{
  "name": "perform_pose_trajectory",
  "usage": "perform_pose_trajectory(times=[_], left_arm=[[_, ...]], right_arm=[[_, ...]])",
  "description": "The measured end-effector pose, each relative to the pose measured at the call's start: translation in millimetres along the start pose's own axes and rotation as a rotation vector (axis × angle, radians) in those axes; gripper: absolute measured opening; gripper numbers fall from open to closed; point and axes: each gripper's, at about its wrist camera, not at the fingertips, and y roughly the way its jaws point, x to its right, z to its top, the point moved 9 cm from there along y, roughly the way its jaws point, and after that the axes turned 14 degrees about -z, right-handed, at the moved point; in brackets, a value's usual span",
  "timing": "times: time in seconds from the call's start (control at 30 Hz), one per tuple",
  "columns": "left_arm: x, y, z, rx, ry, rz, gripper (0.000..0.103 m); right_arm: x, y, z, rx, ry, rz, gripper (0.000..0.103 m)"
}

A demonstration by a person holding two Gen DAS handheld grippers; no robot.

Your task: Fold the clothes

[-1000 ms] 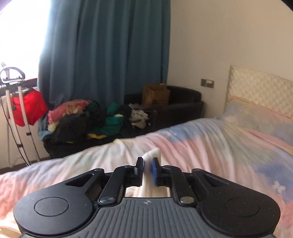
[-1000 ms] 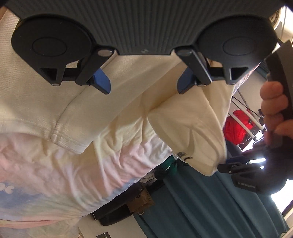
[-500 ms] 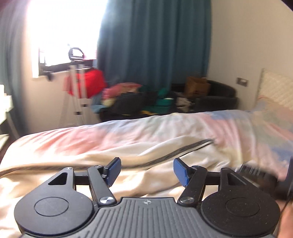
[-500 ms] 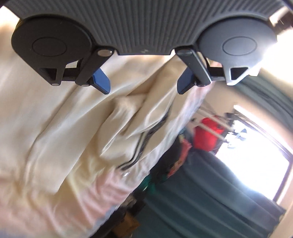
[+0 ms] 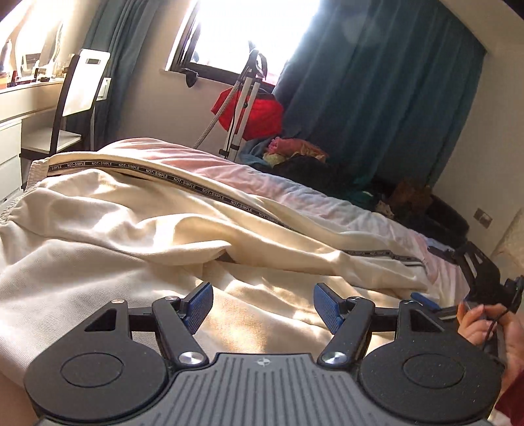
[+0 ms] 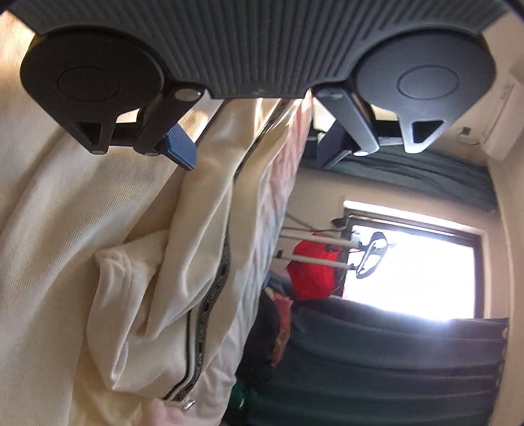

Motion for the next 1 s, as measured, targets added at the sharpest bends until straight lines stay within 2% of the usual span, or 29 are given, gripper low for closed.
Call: perform_pose_trajectory(times=[0.1,0.17,0.27,0.33,0.37,0.43,0.47,0.5,0.53,0.63,0.73,1.0], left_arm=[[-4.1,18.1,-10.8,-0.038,-0.009,-0.014,0.070],[-6.6,30.6,-17.0,-0.061,-0.025,-0.028,0.070],[-10.0,44.2,-23.7,-0.090,-0.038,-0.045,0.070],[-11.7,50.6,-25.7,-0.098,-0.045,-0.057,0.070],[-11.9,53.6,-26.0,-0.100,-0.048,-0.063,0.070],[-12.9,59.5,-25.1,-0.103,-0.057,-0.071,0.070],[-14.0,61.5,-24.8,-0.103,-0.061,-0.075,0.070],[-15.2,62.2,-24.2,-0.102,-0.068,-0.076,0.070],[-16.5,62.6,-23.6,-0.101,-0.076,-0.076,0.070],[-18.9,61.8,-23.5,-0.103,-0.101,-0.082,0.070],[-18.1,58.6,-23.5,-0.100,-0.101,-0.081,0.070],[-8.7,42.7,-22.3,-0.077,-0.054,-0.062,0.070]], right_arm=[[9.9,43.1,5.8,-0.008,0.046,-0.120,0.082],[7.2,65.0,17.7,0.049,0.024,-0.163,0.080],[-11.1,77.8,50.5,0.196,-0.020,-0.211,0.083],[-19.0,82.2,77.2,0.269,-0.013,-0.233,0.078],[-22.7,83.9,91.0,0.301,-0.009,-0.246,0.073],[-29.7,82.8,116.9,0.361,-0.018,-0.287,0.045],[-34.2,79.7,128.5,0.394,-0.025,-0.313,0.037],[-41.7,75.6,137.9,0.420,-0.054,-0.329,0.021],[-55.3,66.2,144.9,0.454,-0.115,-0.313,0.015],[-96.9,37.5,164.3,0.553,-0.302,-0.261,0.015],[-113.4,5.3,159.4,0.635,-0.467,-0.201,0.015],[19.8,-4.2,142.9,0.469,-0.231,-0.244,0.015]])
